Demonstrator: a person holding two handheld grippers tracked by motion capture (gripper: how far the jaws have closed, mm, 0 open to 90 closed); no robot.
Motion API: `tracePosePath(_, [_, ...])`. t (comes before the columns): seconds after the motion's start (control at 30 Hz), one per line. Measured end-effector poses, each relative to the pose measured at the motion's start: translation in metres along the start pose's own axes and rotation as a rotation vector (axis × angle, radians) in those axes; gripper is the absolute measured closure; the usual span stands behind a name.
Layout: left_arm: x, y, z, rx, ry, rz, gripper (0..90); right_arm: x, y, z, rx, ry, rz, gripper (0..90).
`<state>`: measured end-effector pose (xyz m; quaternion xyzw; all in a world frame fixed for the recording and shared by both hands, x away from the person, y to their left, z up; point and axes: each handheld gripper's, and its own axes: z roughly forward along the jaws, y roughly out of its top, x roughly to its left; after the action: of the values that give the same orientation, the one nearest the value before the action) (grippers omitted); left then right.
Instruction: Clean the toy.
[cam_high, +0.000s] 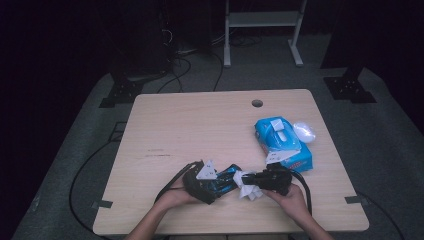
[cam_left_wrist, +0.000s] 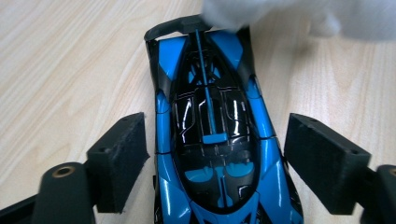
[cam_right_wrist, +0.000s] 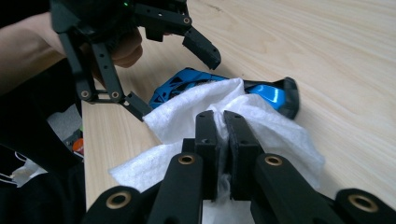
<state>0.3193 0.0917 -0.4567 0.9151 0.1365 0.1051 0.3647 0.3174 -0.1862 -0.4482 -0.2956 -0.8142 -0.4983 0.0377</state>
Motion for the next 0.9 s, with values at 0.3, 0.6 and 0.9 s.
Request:
tracePosePath(0.3, [0.006, 0.005, 0.012, 0.025, -0.026, -0.025, 19.1, 0.000, -0.008, -0.021, -0.027, -0.001, 0.010, 83.7])
tracePosePath(0.6, [0.005, 0.006, 0.023, 0.068, -0.033, -0.038, 18.6, 0.000, -0.012, -0.028, -0.051, 0.007, 0.019, 83.6])
tracePosePath(0.9, [0.005, 0.007, 0.029, 0.076, -0.018, -0.043, 13.4, 0.000, -0.013, -0.026, -0.051, 0.010, 0.021, 83.7])
